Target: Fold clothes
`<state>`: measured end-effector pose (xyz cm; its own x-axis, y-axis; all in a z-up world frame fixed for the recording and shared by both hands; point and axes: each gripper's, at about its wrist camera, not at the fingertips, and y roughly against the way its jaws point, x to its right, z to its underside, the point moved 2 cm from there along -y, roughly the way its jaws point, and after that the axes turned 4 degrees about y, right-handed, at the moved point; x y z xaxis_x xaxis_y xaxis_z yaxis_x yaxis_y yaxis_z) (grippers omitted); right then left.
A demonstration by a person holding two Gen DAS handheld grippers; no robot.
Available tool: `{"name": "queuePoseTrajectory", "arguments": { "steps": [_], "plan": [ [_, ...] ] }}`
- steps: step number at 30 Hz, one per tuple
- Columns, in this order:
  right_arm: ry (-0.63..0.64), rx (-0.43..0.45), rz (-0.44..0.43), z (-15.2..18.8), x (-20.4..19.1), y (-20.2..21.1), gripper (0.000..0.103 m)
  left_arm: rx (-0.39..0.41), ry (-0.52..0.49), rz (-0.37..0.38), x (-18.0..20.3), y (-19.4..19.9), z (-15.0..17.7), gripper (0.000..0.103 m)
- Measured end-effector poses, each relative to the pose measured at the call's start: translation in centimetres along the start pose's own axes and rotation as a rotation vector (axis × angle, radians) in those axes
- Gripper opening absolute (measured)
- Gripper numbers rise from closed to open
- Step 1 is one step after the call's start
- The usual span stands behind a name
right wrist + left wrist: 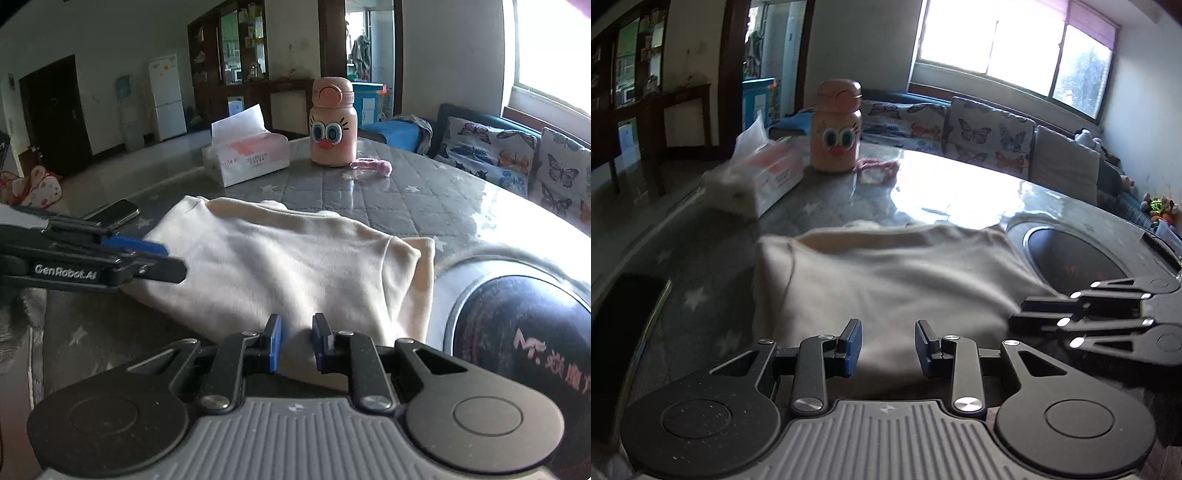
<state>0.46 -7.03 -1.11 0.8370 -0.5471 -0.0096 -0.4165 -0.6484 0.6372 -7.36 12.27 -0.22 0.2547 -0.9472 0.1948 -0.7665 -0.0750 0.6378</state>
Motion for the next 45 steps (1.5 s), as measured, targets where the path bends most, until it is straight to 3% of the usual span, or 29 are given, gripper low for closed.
{"name": "queuePoseTrajectory", "arguments": {
  "steps": [8, 10, 14, 15, 16, 18, 21, 27, 33, 45],
  "plan": [
    [-0.051, 0.010, 0.011, 0.7, 0.5, 0.8, 0.020, 0.000, 0.047, -0.014, -0.3, 0.8, 0.9, 0.038],
    [-0.048, 0.013, 0.007, 0.9, 0.2, 1.3, 0.043, 0.005, 0.053, -0.016, 0.0, 1.2, 1.0, 0.052],
    [-0.041, 0.005, 0.007, 1.5, -0.6, 2.0, 0.056, 0.017, 0.061, -0.031, 0.8, 2.3, 1.3, 0.060],
    [-0.044, 0.002, 0.009, 1.7, -0.7, 2.1, 0.063, 0.018, 0.065, -0.035, 0.9, 2.5, 1.4, 0.067],
    [-0.051, 0.000, 0.011, 1.9, -0.7, 2.2, 0.065, 0.020, 0.067, -0.044, 1.0, 2.7, 1.6, 0.076],
    [-0.062, -0.002, 0.020, 2.4, -0.8, 2.4, 0.071, 0.025, 0.070, -0.061, 1.3, 3.1, 2.0, 0.084],
    [-0.068, -0.003, 0.028, 3.2, -1.0, 2.9, 0.081, 0.026, 0.073, -0.085, 1.6, 3.6, 2.5, 0.090],
    [-0.065, -0.003, 0.035, 4.2, -1.6, 4.1, 0.090, 0.026, 0.074, -0.098, 2.4, 4.5, 3.4, 0.103],
    [-0.060, 0.000, 0.056, 5.0, -2.4, 4.7, 0.103, 0.030, 0.062, -0.110, 3.0, 5.1, 4.3, 0.103],
    [-0.093, -0.014, 0.080, 4.9, -3.3, 4.9, 0.103, 0.010, 0.096, -0.145, 2.5, 6.0, 5.2, 0.103]
  ]
}}
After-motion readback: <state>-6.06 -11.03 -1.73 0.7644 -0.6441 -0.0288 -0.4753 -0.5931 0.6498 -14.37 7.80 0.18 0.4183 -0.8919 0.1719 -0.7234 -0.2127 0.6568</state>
